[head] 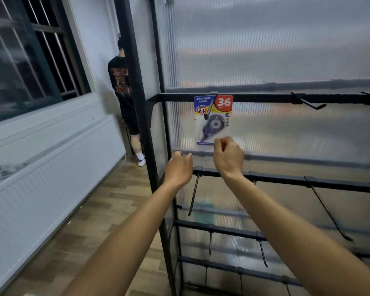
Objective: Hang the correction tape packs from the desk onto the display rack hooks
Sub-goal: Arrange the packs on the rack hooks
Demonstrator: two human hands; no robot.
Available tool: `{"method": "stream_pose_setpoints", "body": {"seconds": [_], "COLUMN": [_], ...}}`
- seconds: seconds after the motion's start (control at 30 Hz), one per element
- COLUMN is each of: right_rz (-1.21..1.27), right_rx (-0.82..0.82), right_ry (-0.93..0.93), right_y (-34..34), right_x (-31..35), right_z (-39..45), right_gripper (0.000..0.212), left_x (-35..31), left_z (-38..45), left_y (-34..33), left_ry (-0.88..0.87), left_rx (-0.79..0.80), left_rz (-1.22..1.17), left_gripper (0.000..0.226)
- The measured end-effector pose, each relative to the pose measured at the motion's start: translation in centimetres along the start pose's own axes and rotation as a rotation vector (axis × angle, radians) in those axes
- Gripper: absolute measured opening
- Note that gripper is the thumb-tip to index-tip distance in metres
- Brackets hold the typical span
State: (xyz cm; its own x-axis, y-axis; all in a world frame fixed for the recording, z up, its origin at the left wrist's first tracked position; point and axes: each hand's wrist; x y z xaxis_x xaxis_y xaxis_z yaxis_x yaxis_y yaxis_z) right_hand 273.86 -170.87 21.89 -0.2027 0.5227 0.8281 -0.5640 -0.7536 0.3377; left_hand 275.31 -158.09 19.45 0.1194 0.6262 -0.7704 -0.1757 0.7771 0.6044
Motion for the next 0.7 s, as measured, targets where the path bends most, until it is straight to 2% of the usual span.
{"method": "stream_pose_setpoints", "body": {"seconds": [0.17, 0.3, 0.47, 0.7], "right_rz": [-0.128, -0.154, -0.152, 0.032], "right_rx": [0.263, 0.420, 0.702, 1.048], "right_ry": [0.174, 0.265, 0.341, 0.460], "right_y": [-3.3, -6.7, -12.6, -21.7], "right_x": [0.7, 2.9, 7.7, 18.6], "right_z": [-6.9, -12.4, -20.5, -38.5], "right_gripper": [0.022, 0.019, 0.022, 0.020], "left_x": [3.7, 8.2, 14.5, 26.0], "left_z": [-5.1, -9.4, -15.9, -30.1], "left_y": [3.0, 8.1, 16.8, 32.0], "left_ry": [-0.161, -0.166, -0.043, 0.291], "left_rx": [0.035, 0.024, -0.032, -0.150], "left_rz": [0.212, 0.310, 0.490, 0.633], "left_gripper": [0.027, 0.026, 0.031, 0.031]}}
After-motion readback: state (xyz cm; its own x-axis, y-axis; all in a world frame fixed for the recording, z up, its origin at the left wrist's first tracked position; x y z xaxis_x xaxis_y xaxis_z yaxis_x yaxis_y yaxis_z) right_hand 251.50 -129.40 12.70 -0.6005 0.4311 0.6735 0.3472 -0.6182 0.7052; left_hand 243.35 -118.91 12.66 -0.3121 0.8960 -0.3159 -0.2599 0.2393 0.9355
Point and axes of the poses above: each hand's wrist, its own z-axis towards the middle knuckle, its own y-axis out of the back of the hand, x = y × z, and after that the axes turned 1 degree about -z, right-handed
